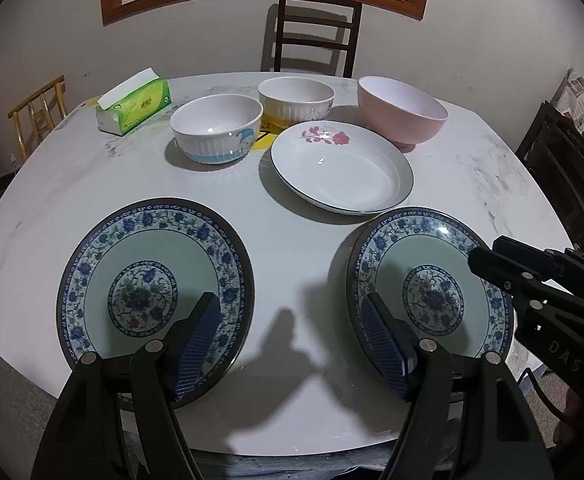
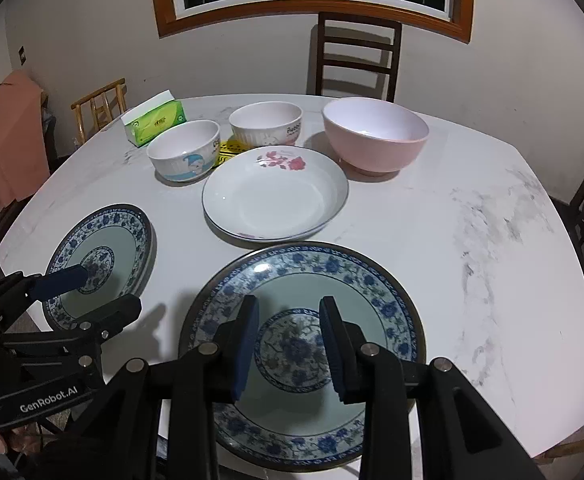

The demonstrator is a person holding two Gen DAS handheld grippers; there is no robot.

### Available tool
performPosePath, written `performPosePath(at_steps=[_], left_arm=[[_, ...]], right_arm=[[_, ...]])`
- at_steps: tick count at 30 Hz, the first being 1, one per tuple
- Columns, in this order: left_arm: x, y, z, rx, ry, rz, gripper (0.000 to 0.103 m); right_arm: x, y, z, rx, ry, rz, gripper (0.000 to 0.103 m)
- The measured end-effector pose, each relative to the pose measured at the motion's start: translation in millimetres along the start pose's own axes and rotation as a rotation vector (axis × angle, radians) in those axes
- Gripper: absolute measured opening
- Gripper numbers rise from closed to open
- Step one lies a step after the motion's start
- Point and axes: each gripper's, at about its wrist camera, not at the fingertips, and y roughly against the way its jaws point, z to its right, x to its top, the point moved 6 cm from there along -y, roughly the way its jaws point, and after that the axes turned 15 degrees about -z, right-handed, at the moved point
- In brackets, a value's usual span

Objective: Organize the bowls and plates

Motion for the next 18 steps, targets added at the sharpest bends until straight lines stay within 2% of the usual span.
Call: performPosePath(at_steps=[11, 18], left_arm=[[-3, -13, 5, -0.019, -0.009, -0.036, 0.071], [-6, -26, 15, -0.077, -0.026, -0.075, 0.071]], right_arm=[[-10, -3, 29, -0.016, -0.047, -0.017, 0.032], [-14, -9, 46, -0.012, -0.064, -0.039, 0.032]])
